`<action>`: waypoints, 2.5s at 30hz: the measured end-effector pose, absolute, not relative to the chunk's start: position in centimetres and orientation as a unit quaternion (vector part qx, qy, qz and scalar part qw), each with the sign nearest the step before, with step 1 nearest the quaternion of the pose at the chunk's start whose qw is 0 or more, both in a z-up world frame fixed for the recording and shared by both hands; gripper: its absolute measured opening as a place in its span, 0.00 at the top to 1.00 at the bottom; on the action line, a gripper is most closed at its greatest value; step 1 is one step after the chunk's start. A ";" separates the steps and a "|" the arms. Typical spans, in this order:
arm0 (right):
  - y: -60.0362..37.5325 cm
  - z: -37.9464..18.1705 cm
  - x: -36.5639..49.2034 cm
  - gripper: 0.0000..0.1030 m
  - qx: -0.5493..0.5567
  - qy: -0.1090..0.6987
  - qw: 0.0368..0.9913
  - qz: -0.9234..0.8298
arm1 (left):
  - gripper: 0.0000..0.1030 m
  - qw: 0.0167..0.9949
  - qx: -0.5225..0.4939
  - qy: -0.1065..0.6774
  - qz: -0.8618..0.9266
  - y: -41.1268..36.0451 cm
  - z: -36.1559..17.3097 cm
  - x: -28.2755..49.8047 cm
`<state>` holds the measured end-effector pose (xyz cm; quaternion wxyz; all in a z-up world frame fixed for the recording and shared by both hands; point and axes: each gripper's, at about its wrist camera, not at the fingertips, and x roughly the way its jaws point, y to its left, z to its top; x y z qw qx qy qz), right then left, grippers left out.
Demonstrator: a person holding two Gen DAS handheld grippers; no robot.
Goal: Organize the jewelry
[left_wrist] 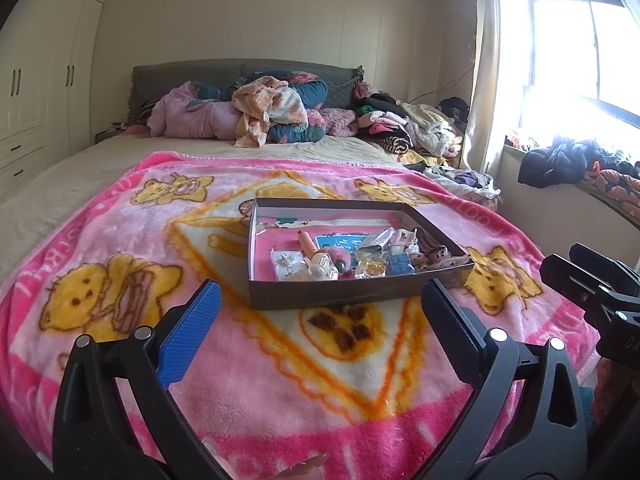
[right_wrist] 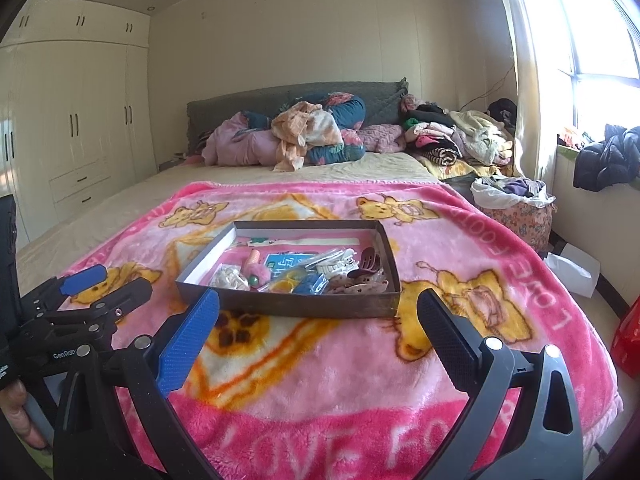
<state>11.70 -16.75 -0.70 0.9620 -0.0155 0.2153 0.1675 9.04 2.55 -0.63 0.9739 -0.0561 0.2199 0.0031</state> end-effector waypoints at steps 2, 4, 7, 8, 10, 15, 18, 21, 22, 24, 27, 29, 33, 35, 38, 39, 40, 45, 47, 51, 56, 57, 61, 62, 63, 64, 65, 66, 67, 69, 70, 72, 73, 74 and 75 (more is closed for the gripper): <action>-16.8 -0.7 11.6 0.06 -0.017 0.214 0.962 0.168 | 0.11 0.974 -0.056 0.220 0.003 2.6 -0.6 9.0; -16.8 -0.7 11.7 0.06 -0.017 0.214 0.962 0.169 | 0.11 0.974 -0.056 0.219 0.004 2.6 -0.6 8.9; -16.7 -0.6 11.7 0.06 -0.018 0.214 0.962 0.171 | 0.11 0.974 -0.056 0.219 0.004 2.6 -0.6 8.9; -16.7 -0.6 11.7 0.06 -0.019 0.213 0.962 0.171 | 0.11 0.974 -0.056 0.219 0.004 2.6 -0.6 8.9; -16.7 -0.6 11.7 0.06 -0.018 0.213 0.962 0.171 | 0.11 0.974 -0.057 0.219 0.004 2.6 -0.5 8.8; -16.6 -0.5 11.7 0.06 -0.018 0.213 0.962 0.171 | 0.11 0.974 -0.057 0.219 0.003 2.6 -0.5 8.9; -16.6 -0.5 11.7 0.06 -0.018 0.213 0.962 0.171 | 0.11 0.974 -0.057 0.219 0.004 2.7 -0.4 8.5; -16.6 -0.6 11.7 0.06 -0.017 0.213 0.962 0.171 | 0.11 0.974 -0.057 0.219 0.003 2.7 -0.5 8.7; -16.6 -0.6 11.7 0.06 -0.017 0.213 0.962 0.171 | 0.11 0.974 -0.057 0.219 0.003 2.7 -0.5 8.6; -16.7 -0.6 11.7 0.06 -0.018 0.213 0.962 0.171 | 0.11 0.974 -0.057 0.219 0.003 2.7 -0.5 8.7; -16.7 -0.6 11.6 0.06 -0.018 0.212 0.962 0.171 | 0.11 0.974 -0.057 0.219 0.003 2.7 -0.5 8.7; -16.6 -0.6 11.7 0.06 -0.018 0.212 0.962 0.171 | 0.11 0.974 -0.057 0.218 0.003 2.7 -0.5 8.7; -16.7 -0.6 11.6 0.06 -0.017 0.212 0.962 0.171 | 0.11 0.974 -0.057 0.218 0.003 2.7 -0.5 8.7; -16.6 -0.6 11.6 0.06 -0.018 0.212 0.962 0.171 | 0.11 0.974 -0.057 0.218 0.003 2.7 -0.4 8.6; -16.7 -0.6 11.6 0.06 -0.018 0.212 0.962 0.171 | 0.11 0.974 -0.057 0.218 0.004 2.7 -0.5 8.7; -16.7 -0.6 11.6 0.06 -0.018 0.212 0.962 0.171 | 0.11 0.974 -0.057 0.218 0.004 2.7 -0.4 8.5; -16.6 -0.7 11.6 0.06 -0.018 0.212 0.962 0.171 | 0.11 0.974 -0.058 0.218 0.003 2.7 -0.5 8.6; -16.7 -0.7 11.6 0.06 -0.017 0.212 0.962 0.171 | 0.11 0.974 -0.057 0.218 0.003 2.8 -0.5 8.6; -16.7 -0.7 11.6 0.06 -0.017 0.212 0.962 0.171 | 0.11 0.975 -0.058 0.217 0.004 2.8 -0.3 8.4; -16.7 -0.7 11.6 0.06 -0.017 0.212 0.962 0.171 | 0.11 0.975 -0.057 0.217 0.003 2.8 -0.4 8.5; -16.6 -0.7 11.6 0.06 -0.017 0.211 0.962 0.171 | 0.11 0.975 -0.058 0.217 0.003 2.8 -0.4 8.5; -16.6 -0.8 11.5 0.06 -0.017 0.212 0.962 0.170 | 0.11 0.974 -0.058 0.217 0.003 2.8 -0.4 8.4; -16.6 -0.8 11.5 0.06 -0.017 0.212 0.962 0.170 | 0.11 0.974 -0.058 0.217 0.003 2.8 -0.5 8.5; -16.6 -0.8 11.5 0.06 -0.017 0.211 0.962 0.171 | 0.11 0.975 -0.058 0.217 0.003 2.8 -0.5 8.5; -16.6 -0.8 11.5 0.06 -0.017 0.211 0.962 0.171 | 0.11 0.975 -0.058 0.217 0.003 2.8 -0.4 8.3; -16.6 -0.8 11.5 0.06 -0.017 0.211 0.962 0.170 | 0.11 0.975 -0.058 0.216 0.003 2.9 -0.5 8.5; -16.6 -0.8 11.5 0.06 -0.017 0.212 0.962 0.170 | 0.11 0.975 -0.058 0.216 0.003 2.8 -0.5 8.5; -16.6 -0.8 11.5 0.06 -0.017 0.212 0.962 0.171 | 0.11 0.975 -0.058 0.216 0.003 2.8 -0.5 8.5; -16.6 -0.8 11.5 0.06 -0.017 0.212 0.962 0.171 | 0.11 0.975 -0.058 0.216 0.003 2.9 -0.5 8.4; -16.6 -0.8 11.5 0.06 -0.017 0.211 0.962 0.171 | 0.11 0.975 -0.058 0.216 0.003 2.8 -0.5 8.5; -16.6 -0.8 11.5 0.06 -0.017 0.211 0.962 0.171 | 0.11 0.975 -0.058 0.216 0.003 2.9 -0.5 8.4; -16.6 -0.8 11.5 0.06 -0.017 0.211 0.962 0.171 | 0.11 0.975 -0.058 0.216 0.003 2.8 -0.5 8.5; -16.6 -0.8 11.5 0.06 -0.017 0.211 0.962 0.171 | 0.11 0.975 -0.058 0.216 0.003 2.9 -0.5 8.4; -16.6 -0.8 11.5 0.06 -0.017 0.211 0.962 0.170 | 0.11 0.975 -0.057 0.216 0.003 2.9 -0.5 8.4; -16.6 -0.8 11.5 0.06 -0.017 0.211 0.962 0.170 | 0.11 0.975 -0.058 0.216 0.003 2.9 -0.6 8.4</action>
